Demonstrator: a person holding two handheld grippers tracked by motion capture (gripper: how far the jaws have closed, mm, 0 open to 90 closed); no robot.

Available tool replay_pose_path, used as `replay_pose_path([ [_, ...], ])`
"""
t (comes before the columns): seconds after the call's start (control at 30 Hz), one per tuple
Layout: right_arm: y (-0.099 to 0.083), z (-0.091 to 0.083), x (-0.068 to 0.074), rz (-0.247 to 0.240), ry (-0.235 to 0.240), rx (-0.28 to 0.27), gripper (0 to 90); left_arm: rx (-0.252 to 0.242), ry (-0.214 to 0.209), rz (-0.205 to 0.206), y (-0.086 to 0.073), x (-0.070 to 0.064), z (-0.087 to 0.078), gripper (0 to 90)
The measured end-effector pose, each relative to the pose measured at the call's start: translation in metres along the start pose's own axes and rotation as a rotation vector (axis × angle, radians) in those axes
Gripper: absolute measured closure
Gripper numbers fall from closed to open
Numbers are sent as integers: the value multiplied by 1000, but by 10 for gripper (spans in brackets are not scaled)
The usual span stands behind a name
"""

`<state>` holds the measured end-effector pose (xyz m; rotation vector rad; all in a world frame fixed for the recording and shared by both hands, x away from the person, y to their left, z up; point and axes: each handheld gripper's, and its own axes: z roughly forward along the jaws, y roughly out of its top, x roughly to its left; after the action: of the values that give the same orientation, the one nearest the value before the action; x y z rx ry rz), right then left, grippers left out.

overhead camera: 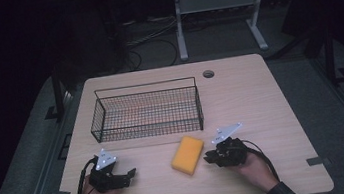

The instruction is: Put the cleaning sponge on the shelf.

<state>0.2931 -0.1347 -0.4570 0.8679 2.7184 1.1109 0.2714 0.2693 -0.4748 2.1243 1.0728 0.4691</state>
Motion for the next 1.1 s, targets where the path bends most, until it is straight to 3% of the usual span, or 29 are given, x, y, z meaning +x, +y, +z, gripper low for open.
replay_pose_path([
  [0.47,-38,-42,-32,96,-221,-56,289,0,-1,-2,0,0,0,131],
  [0.63,-53,-50,-42,130,-260,-72,169,2,6,-6,0,-1,0,132],
  [0.87,-68,-54,-49,134,-327,-80,131,38,1,0,4,-4,-1,134],
  [1.1,-75,-55,-53,150,-345,-88,108,48,-24,-11,12,-7,-3,136],
])
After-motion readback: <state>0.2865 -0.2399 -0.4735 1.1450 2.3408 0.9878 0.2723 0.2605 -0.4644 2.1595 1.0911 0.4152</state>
